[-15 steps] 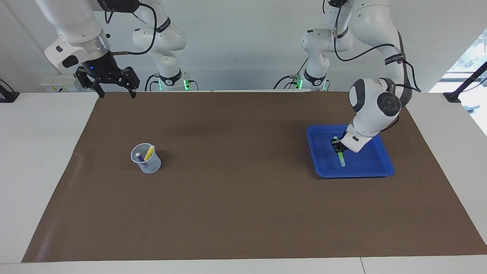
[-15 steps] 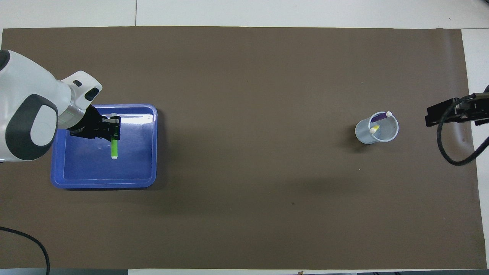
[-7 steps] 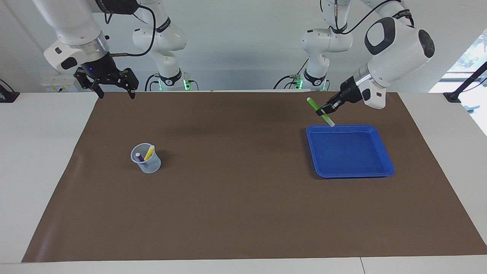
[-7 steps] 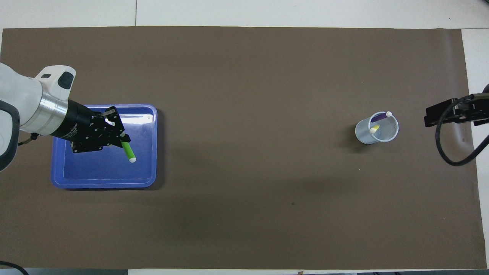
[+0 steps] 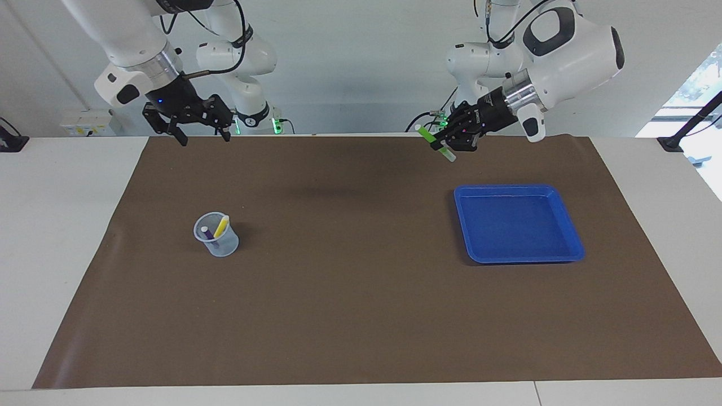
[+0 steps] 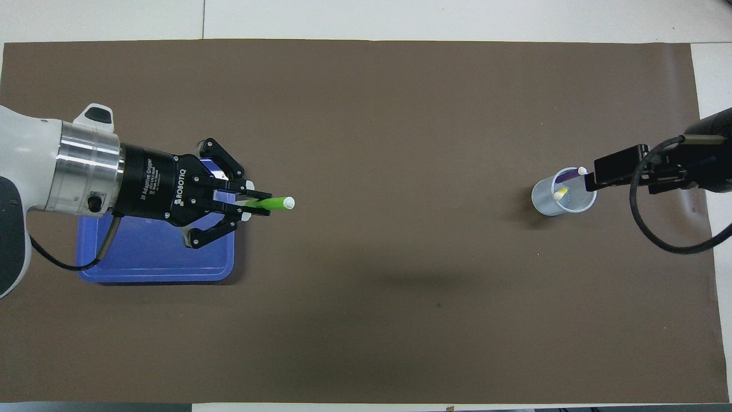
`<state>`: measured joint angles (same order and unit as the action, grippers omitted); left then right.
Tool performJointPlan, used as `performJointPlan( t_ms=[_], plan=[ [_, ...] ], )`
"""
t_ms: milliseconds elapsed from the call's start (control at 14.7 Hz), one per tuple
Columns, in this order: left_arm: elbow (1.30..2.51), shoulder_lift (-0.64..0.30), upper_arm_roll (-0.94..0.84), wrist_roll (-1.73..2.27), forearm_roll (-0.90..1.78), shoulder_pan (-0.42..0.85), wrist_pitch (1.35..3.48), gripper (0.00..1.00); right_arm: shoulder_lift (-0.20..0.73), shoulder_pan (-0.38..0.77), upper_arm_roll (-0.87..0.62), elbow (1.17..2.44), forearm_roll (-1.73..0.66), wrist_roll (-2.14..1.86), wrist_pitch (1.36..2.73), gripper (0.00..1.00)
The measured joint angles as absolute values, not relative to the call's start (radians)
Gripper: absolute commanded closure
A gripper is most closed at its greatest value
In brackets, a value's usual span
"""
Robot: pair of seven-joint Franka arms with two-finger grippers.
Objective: Transfer and insert pens with both arms
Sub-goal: 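Grasp the green pen with the right gripper and open the left gripper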
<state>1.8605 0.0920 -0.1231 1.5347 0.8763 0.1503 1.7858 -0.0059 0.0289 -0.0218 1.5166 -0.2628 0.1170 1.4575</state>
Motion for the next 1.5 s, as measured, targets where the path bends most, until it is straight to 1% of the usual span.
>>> performJointPlan(
  t_ms=[136,272,476,680,884,1020,1224,1496],
  plan=[
    [1.9,0.101,-0.126,1.615,0.948,0.204,1.886,1.0,-0.006,0.031,-0.027,1.52,-0.417,0.163,1.47,0.0],
    [1.967,0.126,-0.128,1.655,1.016,0.273,1.992,1.0,-0.007,0.032,-0.04,1.534,-0.551,0.194,1.517,0.0],
    [2.07,0.176,-0.131,1.681,1.096,0.367,2.127,1.0,-0.012,0.033,-0.071,1.557,-0.645,0.241,1.598,0.0],
    [2.128,0.207,-0.13,1.751,1.133,0.444,2.251,1.0,-0.031,0.033,-0.122,1.611,-0.663,0.252,1.688,0.0],
    [2.152,0.214,-0.13,1.831,1.144,0.523,2.382,1.0,-0.058,0.034,-0.2,1.692,-0.673,0.265,1.807,0.0],
    [2.162,0.214,-0.13,1.862,1.146,0.572,2.453,1.0,-0.062,0.035,-0.255,1.712,-0.673,0.273,1.847,0.0],
    [2.176,0.214,-0.13,1.889,1.168,0.597,2.499,1.0,-0.065,0.035,-0.302,1.732,-0.665,0.275,1.861,0.0],
    [2.178,0.214,-0.125,1.919,1.17,0.597,2.504,1.0,-0.072,0.035,-0.334,1.749,-0.567,0.275,1.832,0.05]
  ],
)
